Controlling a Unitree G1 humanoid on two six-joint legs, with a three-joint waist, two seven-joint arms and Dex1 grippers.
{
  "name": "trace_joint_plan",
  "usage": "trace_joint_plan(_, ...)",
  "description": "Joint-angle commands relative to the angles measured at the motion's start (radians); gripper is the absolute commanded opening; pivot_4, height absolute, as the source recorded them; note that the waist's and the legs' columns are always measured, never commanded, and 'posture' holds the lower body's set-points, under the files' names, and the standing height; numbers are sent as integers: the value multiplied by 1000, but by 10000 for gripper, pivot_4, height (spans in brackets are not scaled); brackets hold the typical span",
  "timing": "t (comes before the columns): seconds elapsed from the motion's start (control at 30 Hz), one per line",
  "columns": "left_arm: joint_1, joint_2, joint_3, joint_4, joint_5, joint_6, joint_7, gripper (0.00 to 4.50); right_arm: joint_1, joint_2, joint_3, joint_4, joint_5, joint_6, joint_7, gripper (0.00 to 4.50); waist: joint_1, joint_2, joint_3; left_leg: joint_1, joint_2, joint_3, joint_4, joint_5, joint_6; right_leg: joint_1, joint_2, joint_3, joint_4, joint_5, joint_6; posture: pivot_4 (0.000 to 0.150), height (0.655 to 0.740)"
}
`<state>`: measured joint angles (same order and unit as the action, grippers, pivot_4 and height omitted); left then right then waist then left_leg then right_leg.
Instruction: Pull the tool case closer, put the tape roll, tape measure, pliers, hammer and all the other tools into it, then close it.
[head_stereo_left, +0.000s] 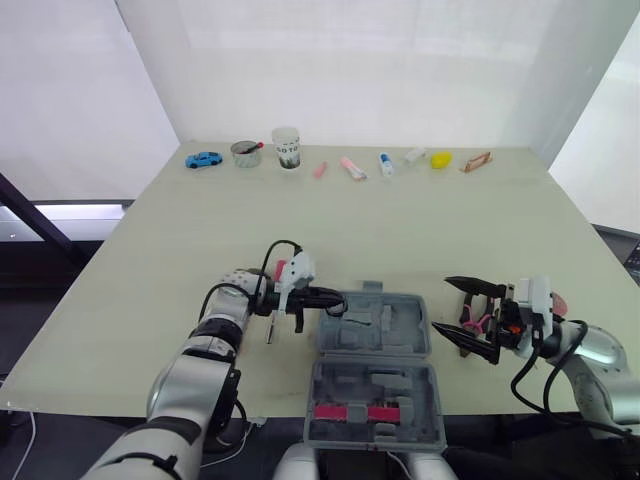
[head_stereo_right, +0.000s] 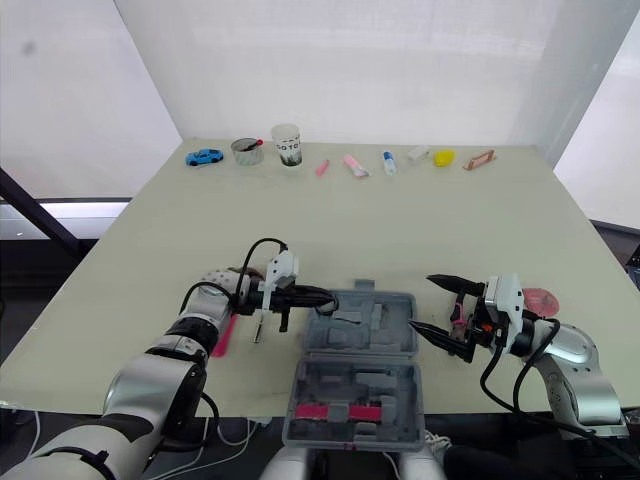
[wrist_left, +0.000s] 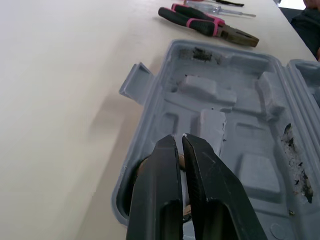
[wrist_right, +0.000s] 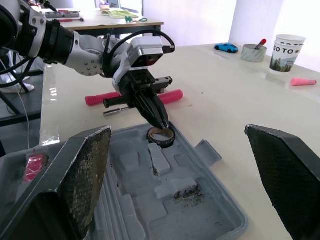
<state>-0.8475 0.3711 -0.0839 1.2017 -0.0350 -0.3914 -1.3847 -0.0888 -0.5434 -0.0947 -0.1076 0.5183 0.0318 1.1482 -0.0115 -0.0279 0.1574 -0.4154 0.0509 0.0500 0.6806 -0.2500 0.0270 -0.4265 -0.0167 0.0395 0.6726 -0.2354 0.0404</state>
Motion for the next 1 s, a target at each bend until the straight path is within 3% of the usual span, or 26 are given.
trace_joint_plan(0.03, -8, -1, -22, 13, 48, -28, 44, 2843, -5, -4, -15, -24, 13, -13, -3, 45000, 0, 0, 0, 0, 0, 0, 0, 0, 0, 0, 0, 0, 0, 0, 0, 1500, 7400)
trace_joint_plan(0.3, 3, -3, -15, 22, 65, -50, 51, 2843, 2, -10, -22, -37, 16, -8, -9, 45000, 0, 0, 0, 0, -1, -1, 0, 0, 0, 0, 0, 2, 0, 0, 0, 1500, 7400)
trace_joint_plan(0.53, -27, -7, 124, -70, -100, 12, -31, 2843, 15, -12, -38, -41, 23, -5, -26, 45000, 0, 0, 0, 0, -1, -1, 0, 0, 0, 0, 0, 1, 0, 0, 0, 1500, 7400)
trace_joint_plan(0.77, 88, 63, 207, -347, -246, 192, -72, 2843, 45, -7, -101, -18, 26, -36, -69, 45000, -6, 0, 0, 0, -2, -1, 0, 0, 0, 0, 0, 2, 0, 0, 0, 1500, 7400)
trace_joint_plan(1.0, 371, 189, 320, -679, -365, 362, 38, 2843, 138, -23, -193, 27, -39, -81, -155, 45000, -3, 1, 0, 0, 1, -2, 0, 0, 0, 0, 0, 2, 1, 0, 0, 1500, 7400)
